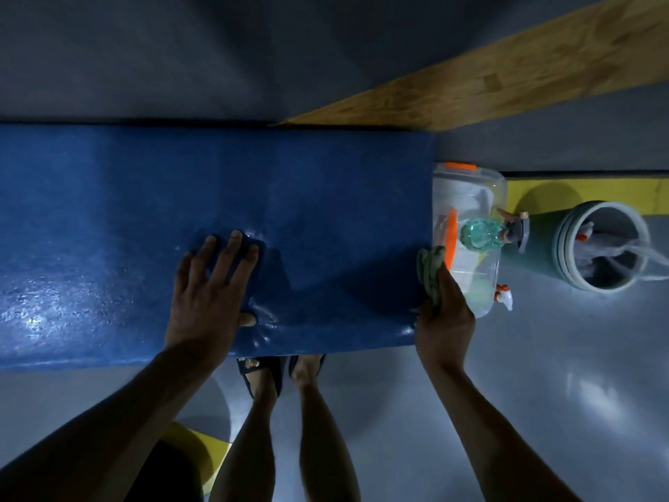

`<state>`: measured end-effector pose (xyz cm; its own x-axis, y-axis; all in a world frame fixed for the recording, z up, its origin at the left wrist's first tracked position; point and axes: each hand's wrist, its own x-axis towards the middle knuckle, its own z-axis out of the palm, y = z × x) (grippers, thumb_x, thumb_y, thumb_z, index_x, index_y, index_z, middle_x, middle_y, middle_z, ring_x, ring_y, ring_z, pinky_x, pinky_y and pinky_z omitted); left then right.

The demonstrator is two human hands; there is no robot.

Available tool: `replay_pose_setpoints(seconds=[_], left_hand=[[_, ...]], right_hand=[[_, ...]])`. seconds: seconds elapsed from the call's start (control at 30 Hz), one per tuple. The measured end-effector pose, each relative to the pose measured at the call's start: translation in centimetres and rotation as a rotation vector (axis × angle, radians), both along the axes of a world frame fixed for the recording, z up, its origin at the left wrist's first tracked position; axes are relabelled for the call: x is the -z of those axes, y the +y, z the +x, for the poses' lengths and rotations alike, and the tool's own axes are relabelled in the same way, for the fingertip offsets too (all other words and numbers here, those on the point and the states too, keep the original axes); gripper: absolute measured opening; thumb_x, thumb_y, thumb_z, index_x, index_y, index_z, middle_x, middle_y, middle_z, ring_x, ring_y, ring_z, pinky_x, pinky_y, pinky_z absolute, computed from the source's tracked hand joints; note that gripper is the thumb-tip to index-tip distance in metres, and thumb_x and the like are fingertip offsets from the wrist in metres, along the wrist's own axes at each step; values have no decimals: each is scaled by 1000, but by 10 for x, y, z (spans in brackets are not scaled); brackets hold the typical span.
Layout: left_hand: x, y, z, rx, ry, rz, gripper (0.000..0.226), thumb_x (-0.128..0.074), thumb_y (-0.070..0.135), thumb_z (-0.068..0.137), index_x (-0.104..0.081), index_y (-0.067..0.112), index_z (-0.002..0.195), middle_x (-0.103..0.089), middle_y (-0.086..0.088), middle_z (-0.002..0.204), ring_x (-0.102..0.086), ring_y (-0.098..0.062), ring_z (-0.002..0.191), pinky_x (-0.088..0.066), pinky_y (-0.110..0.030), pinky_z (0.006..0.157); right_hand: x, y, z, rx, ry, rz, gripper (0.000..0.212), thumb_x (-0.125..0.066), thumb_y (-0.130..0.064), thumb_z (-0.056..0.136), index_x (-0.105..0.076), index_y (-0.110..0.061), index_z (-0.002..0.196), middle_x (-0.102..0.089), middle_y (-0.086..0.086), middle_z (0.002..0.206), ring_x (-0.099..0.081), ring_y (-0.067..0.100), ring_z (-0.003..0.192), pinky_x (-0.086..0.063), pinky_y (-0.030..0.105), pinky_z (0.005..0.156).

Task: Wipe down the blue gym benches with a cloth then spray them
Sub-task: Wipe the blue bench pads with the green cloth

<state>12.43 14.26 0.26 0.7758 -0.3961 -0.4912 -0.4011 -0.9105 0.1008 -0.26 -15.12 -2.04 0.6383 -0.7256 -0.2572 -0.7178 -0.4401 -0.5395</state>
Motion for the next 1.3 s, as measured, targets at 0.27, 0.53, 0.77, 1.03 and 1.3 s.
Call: replay_pose_setpoints(seconds=[0.27,0.53,0.77,1.03,1.3], left_hand=[[0,0,-2,20,-45,-9,117,-94,33,47,-37,18,148,-30,-9,158,-28,-43,140,-27,-61,111],[-4,-4,-1,19,-34,9,116,-95,31,46,-38,17,147,-29,-9,158,-28,-43,139,-30,-61,109],[-5,-7,-2,23,-27,36,117,-95,32,46,-37,17,146,-28,-9,158,-28,-44,140,-30,-62,108],[-7,-9,-2,52,-27,56,118,-96,32,45,-36,13,145,-29,-13,157,-30,-46,138,-32,-61,107],[-8,-9,-1,58,-31,68,116,-94,34,49,-34,14,147,-26,-11,158,-27,-44,139,-30,-61,108]], right_hand=[[14,-11,72,-55,-125,-112,62,-52,8,81,-56,-16,139,-57,4,141,-52,23,131,-39,29,111],[-5,27,-76,-66,-43,52,68,-42,-11,77,-51,-30,142,-56,-5,141,-64,31,113,-56,50,87],[2,7,11,66,-123,-44,61,-45,2,76,-60,-12,134,-64,5,132,-60,25,121,-48,32,100],[-12,22,-59,-93,-118,-36,61,-57,10,79,-59,-14,135,-57,2,139,-54,23,124,-48,35,101],[-13,13,-47,-27,-44,-7,56,-60,8,72,-59,-15,123,-50,4,123,-53,30,112,-53,48,86]])
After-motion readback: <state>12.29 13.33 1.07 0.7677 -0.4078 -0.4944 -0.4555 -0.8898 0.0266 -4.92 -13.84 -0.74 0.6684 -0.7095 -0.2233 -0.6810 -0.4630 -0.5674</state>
